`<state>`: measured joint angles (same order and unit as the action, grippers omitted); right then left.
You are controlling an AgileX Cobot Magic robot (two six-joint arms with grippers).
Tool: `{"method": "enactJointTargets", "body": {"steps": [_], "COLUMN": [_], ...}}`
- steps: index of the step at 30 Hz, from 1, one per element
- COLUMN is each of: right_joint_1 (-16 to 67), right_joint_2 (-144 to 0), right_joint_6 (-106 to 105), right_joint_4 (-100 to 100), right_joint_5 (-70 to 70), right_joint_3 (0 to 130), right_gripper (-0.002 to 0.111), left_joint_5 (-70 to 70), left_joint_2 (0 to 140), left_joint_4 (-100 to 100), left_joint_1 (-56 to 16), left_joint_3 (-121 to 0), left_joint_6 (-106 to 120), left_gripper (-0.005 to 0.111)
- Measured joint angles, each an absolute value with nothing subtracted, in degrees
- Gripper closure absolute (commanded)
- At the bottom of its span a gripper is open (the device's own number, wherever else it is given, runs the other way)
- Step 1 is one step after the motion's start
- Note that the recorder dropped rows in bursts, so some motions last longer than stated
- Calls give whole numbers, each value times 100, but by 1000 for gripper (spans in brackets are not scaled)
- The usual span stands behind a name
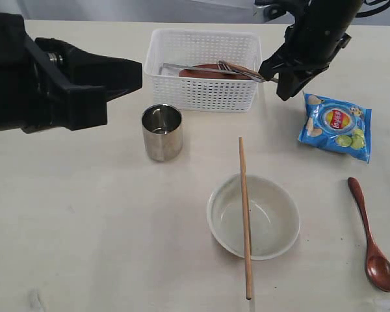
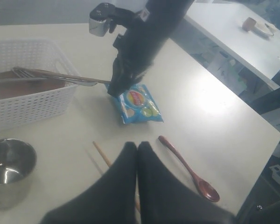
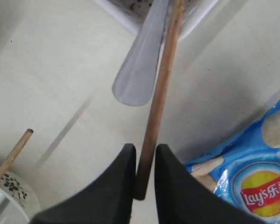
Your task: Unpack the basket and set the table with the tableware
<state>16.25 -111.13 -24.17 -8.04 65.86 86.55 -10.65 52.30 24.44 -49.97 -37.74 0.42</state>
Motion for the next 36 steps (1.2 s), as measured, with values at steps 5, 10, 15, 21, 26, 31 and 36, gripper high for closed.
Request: {"method": "enactJointTargets", "body": {"steps": [5,10,15,21,26,31,36], "right_joint_1": [1625,1625,1625,1625,1625,1625,1625], "right_joint_2": [-11113,-11113,-11113,-11092,-10747,-10454,-10003], "right_joint_6": [-2374,-2337,-2269,-2118,-2097,-1988,-1716], "right_joint_4": [-804,-804,-804,-804,-804,-804,-804], "right_joint_5": [6596,6596,6596,6596,6596,6608,6683], "right_joint_3": [8655,8655,8655,8655,8655,8655,8641], "right_gripper": [93,108,109,109,109,109,109], "left_joint_5": [-1065,-1065,-1065,-1065,-1065,-1065,-1065], "left_joint_2": [5230,5230,5230,5230,5230,5230,5230], "left_joint_4": [2444,2444,2444,2444,2444,2444,2455], "left_joint_1": [-4997,-4997,-4997,-4997,-4997,-4997,-4997], "left_joint_3": [-3774,-3774,-3774,-3774,-3774,-3774,-3774], "left_joint_6": [42,42,42,42,42,0,0], "left_gripper": [107,107,107,107,107,107,107]}}
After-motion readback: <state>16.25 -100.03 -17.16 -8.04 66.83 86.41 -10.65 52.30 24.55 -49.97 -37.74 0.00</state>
